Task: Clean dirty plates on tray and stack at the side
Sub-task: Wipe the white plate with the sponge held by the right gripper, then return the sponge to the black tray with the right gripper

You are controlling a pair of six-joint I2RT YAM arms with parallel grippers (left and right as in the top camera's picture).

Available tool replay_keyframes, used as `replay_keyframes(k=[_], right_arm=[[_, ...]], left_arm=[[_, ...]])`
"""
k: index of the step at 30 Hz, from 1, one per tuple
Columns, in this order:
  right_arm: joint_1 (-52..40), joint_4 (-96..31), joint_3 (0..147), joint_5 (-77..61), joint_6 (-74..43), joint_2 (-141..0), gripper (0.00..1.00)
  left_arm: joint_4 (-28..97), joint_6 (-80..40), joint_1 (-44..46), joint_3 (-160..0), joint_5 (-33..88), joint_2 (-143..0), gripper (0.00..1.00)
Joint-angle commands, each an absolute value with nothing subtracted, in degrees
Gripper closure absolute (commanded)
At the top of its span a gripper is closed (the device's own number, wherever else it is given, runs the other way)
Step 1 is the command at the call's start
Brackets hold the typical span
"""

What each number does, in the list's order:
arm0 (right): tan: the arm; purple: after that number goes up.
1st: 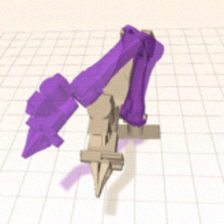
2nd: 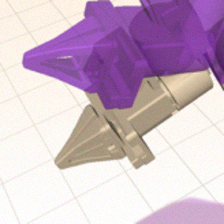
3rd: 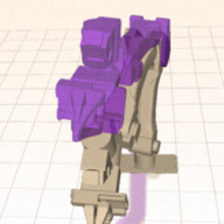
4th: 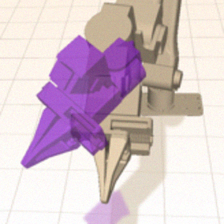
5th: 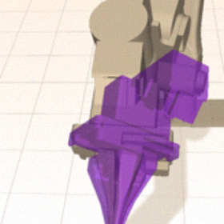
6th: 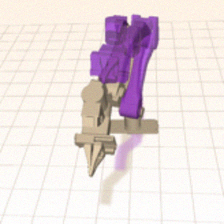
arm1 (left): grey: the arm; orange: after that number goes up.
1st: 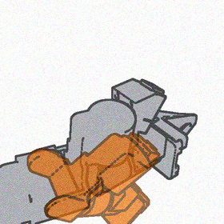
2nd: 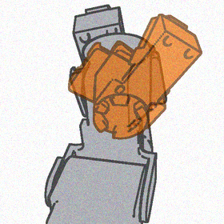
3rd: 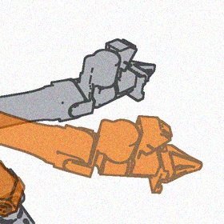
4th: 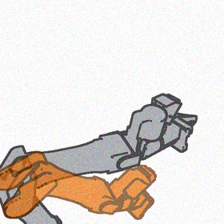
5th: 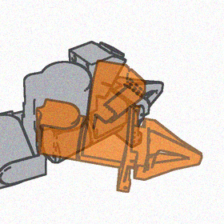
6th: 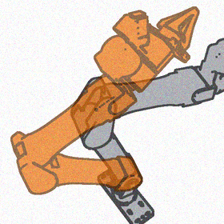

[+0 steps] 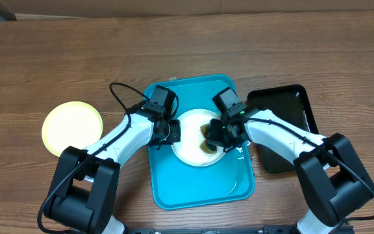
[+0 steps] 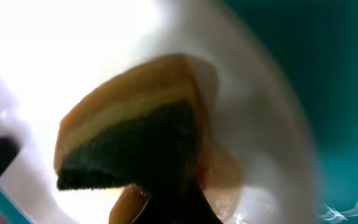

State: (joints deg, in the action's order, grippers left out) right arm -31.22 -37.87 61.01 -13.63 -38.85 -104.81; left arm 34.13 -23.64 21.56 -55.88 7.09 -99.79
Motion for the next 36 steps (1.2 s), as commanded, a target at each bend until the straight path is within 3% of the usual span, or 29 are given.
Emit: replay_keyframes(k=[1,6,16,29,36], right_arm=[[-29.1,-42.5,60.1,0.3,-42.2,-105.6,0.96],[-28.8,-44.8,60.2,7.6,-42.0,-105.4,0.96],[-28.2,-51.1,67.8,4.8,-37.2,-99.8,0.96],[-11.9,-60.0,71.1,-6.3,-27.9,-90.8,0.96],[-6.6,-52.5,60.2,-6.1,-26.5,-90.9,0.96]], left_arm=[[34.5,-24.9,19.0,-55.9,4.0,-101.0,0.96],[34.5,-24.8,17.0,-55.3,4.0,-101.0,0.96],[34.8,-24.2,16.9,-54.6,4.0,-101.0,0.96],[35.3,-23.0,16.9,-54.6,4.2,-101.0,0.96],[35.3,-18.7,17.0,-54.6,4.5,-101.0,0.96]])
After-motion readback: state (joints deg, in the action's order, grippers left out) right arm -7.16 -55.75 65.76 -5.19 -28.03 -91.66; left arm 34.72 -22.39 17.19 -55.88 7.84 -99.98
